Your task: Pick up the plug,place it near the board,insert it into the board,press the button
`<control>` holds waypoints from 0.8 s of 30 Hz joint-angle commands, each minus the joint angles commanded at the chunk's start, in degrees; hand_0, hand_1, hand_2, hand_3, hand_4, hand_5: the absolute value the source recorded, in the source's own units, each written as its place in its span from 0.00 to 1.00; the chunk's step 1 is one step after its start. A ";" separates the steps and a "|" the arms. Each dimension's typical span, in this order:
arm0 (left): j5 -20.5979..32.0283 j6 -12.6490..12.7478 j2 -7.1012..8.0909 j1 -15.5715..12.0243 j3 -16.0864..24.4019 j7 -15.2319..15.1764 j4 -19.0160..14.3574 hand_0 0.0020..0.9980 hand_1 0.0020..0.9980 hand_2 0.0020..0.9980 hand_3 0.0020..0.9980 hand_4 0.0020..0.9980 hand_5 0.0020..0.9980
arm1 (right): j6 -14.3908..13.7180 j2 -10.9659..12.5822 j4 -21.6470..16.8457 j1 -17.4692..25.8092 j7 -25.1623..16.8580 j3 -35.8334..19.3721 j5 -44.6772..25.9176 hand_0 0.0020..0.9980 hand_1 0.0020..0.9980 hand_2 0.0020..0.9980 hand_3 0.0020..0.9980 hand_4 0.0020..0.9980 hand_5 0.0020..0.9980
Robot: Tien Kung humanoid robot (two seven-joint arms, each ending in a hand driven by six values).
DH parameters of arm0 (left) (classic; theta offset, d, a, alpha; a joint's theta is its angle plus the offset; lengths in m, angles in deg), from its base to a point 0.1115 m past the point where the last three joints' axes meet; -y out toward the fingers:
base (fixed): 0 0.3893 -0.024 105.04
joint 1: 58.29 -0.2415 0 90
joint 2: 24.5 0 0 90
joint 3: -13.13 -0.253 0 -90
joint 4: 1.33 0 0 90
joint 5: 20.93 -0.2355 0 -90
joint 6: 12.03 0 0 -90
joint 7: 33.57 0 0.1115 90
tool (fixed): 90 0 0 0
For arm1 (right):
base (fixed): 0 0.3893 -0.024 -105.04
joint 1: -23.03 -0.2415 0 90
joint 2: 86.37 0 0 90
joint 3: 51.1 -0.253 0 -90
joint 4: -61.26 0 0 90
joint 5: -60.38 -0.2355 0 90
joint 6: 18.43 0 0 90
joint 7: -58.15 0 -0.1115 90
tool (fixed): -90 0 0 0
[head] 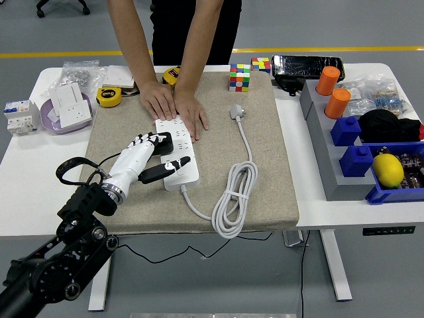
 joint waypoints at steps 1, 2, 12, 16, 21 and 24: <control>-0.03 -0.06 0.00 0.00 -0.02 0.05 0.03 1.00 1.00 0.94 0.88 1.00 1.00 | 0.00 -0.01 0.00 -0.03 0.00 -0.02 -0.01 0.83 0.76 0.75 0.79 1.00 0.84; -0.01 -0.09 0.00 -0.01 -0.03 0.06 0.05 1.00 1.00 0.94 0.88 1.00 1.00 | -0.01 -0.03 0.00 -0.05 0.00 -0.06 0.00 0.83 0.76 0.75 0.79 1.00 0.84; -0.48 0.25 0.14 0.16 0.68 -0.21 -0.95 1.00 1.00 0.94 0.88 1.00 1.00 | -0.01 0.00 0.00 -0.04 0.04 -0.01 -0.05 0.83 0.76 0.75 0.79 1.00 0.84; -0.56 0.59 0.33 -0.09 0.91 -0.53 -2.75 1.00 1.00 0.94 0.88 1.00 1.00 | -0.03 -0.05 0.00 -0.05 -0.02 0.08 -0.16 0.83 0.76 0.75 0.79 1.00 0.84; -0.33 1.09 0.79 -0.49 0.45 -0.12 -7.07 1.00 1.00 0.92 0.88 1.00 1.00 | 0.03 0.01 0.00 -0.04 0.11 0.09 0.11 0.83 0.76 0.75 0.79 1.00 0.84; -1.32 0.81 1.11 -0.86 0.14 1.43 -9.94 0.87 0.85 0.82 0.88 1.00 0.90 | 0.03 0.05 0.00 -0.14 0.13 0.18 0.12 0.83 0.76 0.75 0.79 1.00 0.84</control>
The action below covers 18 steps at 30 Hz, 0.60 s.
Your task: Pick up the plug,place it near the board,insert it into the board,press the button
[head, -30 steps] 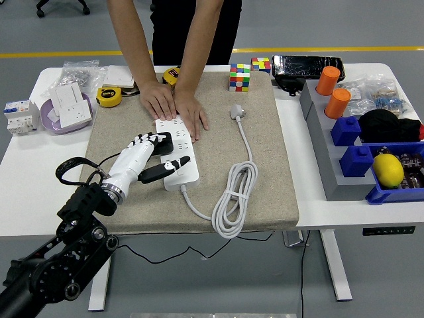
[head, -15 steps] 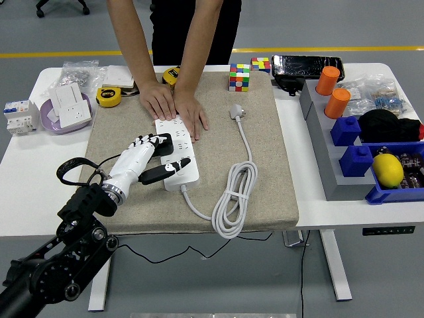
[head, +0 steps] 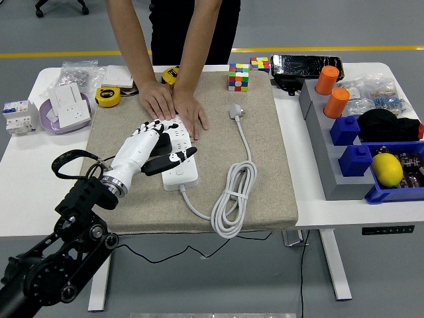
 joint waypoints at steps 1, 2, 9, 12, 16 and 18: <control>-0.38 -0.18 0.16 -0.16 -0.04 0.57 -1.08 0.87 0.85 0.82 0.88 1.00 0.90 | 0.00 -0.01 0.00 -0.07 0.00 0.01 -0.05 0.83 0.76 0.75 0.79 1.00 0.84; -0.67 -0.38 0.30 -0.31 -0.05 1.09 -2.07 0.87 0.85 0.82 0.88 1.00 0.90 | -0.01 -0.02 0.00 -0.12 -0.04 0.08 -0.16 0.83 0.76 0.75 0.79 1.00 0.84; -2.36 -4.88 1.59 -2.00 1.00 6.35 -10.05 0.56 0.61 0.63 0.90 0.96 0.68 | -0.03 0.08 0.00 -0.01 0.07 -0.07 -0.02 0.83 0.76 0.75 0.79 1.00 0.84; -2.05 -7.97 1.97 -2.56 1.38 8.55 -12.55 0.35 0.32 0.39 0.89 0.91 0.55 | -0.04 0.09 0.00 0.02 0.03 0.08 -0.13 0.83 0.76 0.75 0.79 1.00 0.84; -2.33 -13.15 2.06 -2.71 1.59 11.99 -14.26 0.35 0.32 0.39 0.89 0.91 0.55 | -0.04 0.09 0.00 0.03 -0.05 0.24 -0.21 0.83 0.76 0.75 0.79 1.00 0.84; -2.08 -15.89 2.07 -2.43 1.28 13.51 -14.28 0.20 0.08 0.16 0.78 0.73 0.31 | -0.03 0.11 0.00 0.03 -0.03 0.29 -0.21 0.83 0.76 0.76 0.79 1.00 0.84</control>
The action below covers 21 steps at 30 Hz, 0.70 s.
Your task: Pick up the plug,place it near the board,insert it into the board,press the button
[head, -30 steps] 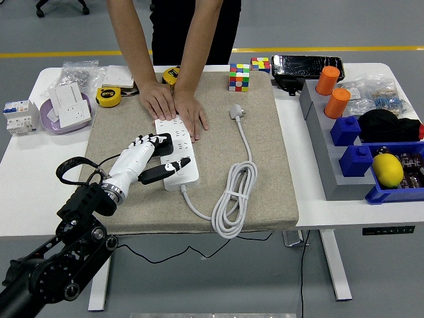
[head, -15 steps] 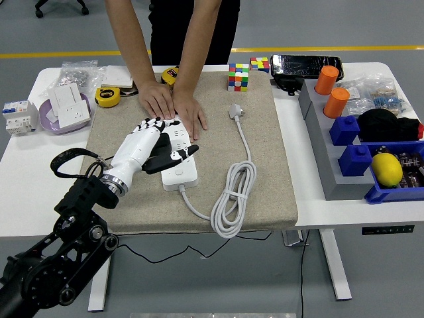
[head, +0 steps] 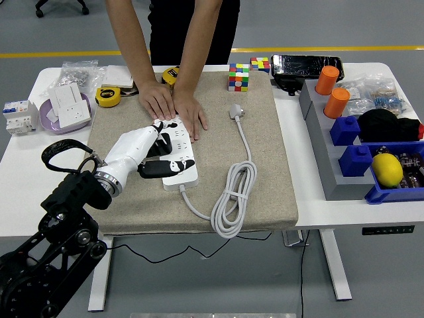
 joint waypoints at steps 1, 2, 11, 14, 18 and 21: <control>0.50 -2.05 0.03 0.44 -0.44 1.34 0.40 0.20 0.08 0.16 0.78 0.73 0.31 | 0.00 0.02 0.00 -0.02 0.06 -0.06 0.06 0.83 0.76 0.76 0.79 1.00 0.84; 0.74 -3.60 0.04 0.71 -0.68 2.22 0.69 0.20 0.08 0.16 0.78 0.73 0.31 | 0.00 0.03 0.00 -0.02 0.07 -0.07 0.07 0.83 0.76 0.76 0.79 1.00 0.84; 0.39 -9.98 -0.74 2.78 -3.45 5.92 4.98 0.17 0.06 0.15 0.74 0.47 0.18 | 0.00 0.04 0.00 0.29 0.21 -0.16 0.10 0.83 0.76 0.75 0.79 1.00 0.84; 0.07 -9.90 -1.11 3.01 -4.15 5.92 5.80 0.17 0.06 0.15 0.74 0.47 0.18 | 0.01 0.00 0.00 0.31 0.21 -0.17 0.14 0.83 0.76 0.75 0.79 1.00 0.84; -0.05 -9.22 -1.34 3.07 -4.62 5.49 7.05 0.17 0.06 0.15 0.76 0.44 0.14 | -0.01 -0.03 0.00 0.20 0.10 -0.08 0.00 0.83 0.76 0.76 0.79 1.00 0.83; -0.35 -8.68 -1.54 3.10 -4.54 5.21 7.42 0.17 0.06 0.15 0.76 0.44 0.14 | -0.02 -0.04 0.00 0.18 0.11 -0.15 0.05 0.83 0.76 0.76 0.79 1.00 0.83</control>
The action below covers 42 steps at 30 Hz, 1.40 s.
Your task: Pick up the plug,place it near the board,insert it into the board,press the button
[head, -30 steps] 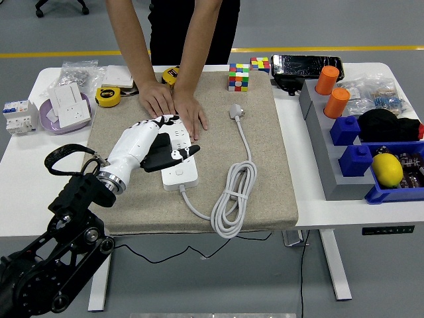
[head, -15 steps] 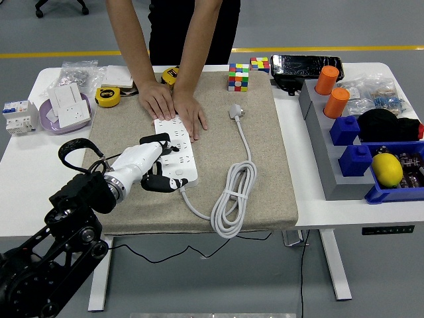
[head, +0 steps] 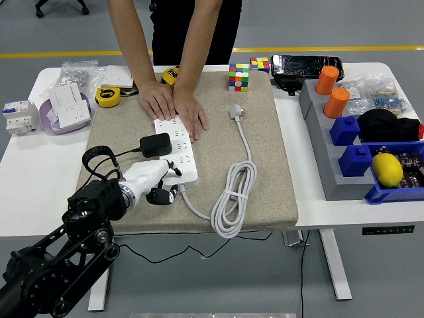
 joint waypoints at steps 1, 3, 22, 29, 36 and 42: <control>-0.09 0.21 -0.11 0.09 0.08 -0.13 0.11 0.17 0.06 0.15 0.76 0.44 0.14 | 0.00 0.00 0.00 -0.01 0.02 -0.03 0.02 0.83 0.76 0.76 0.79 1.00 0.83; -0.40 0.65 -0.38 0.31 0.29 -0.39 0.49 0.17 0.06 0.15 0.77 0.43 0.14 | 0.01 0.00 0.00 -0.05 0.03 -0.06 0.06 0.83 0.76 0.76 0.79 1.00 0.83; -1.47 1.45 -0.93 0.33 0.66 -0.97 2.27 0.17 0.06 0.15 0.77 0.42 0.15 | -0.01 -0.14 0.00 -0.11 -0.08 -0.37 0.18 0.83 0.76 0.76 0.79 1.00 0.83; -1.54 0.83 -0.91 0.23 0.50 -0.73 2.67 0.17 0.06 0.15 0.76 0.42 0.15 | -0.02 -0.12 0.00 -0.21 -0.08 -0.51 0.25 0.83 0.76 0.76 0.79 1.00 0.83; -1.49 -1.21 -0.92 0.31 0.74 0.48 3.26 0.17 0.06 0.15 0.76 0.42 0.15 | -0.02 -0.16 0.00 -0.21 -0.06 -0.54 0.23 0.83 0.76 0.75 0.78 1.00 0.83; -2.08 -0.52 -0.89 0.36 1.15 -0.06 2.88 0.17 0.06 0.15 0.74 0.42 0.15 | -0.03 -0.15 0.00 -0.19 -0.02 -0.51 0.20 0.83 0.76 0.76 0.79 1.00 0.83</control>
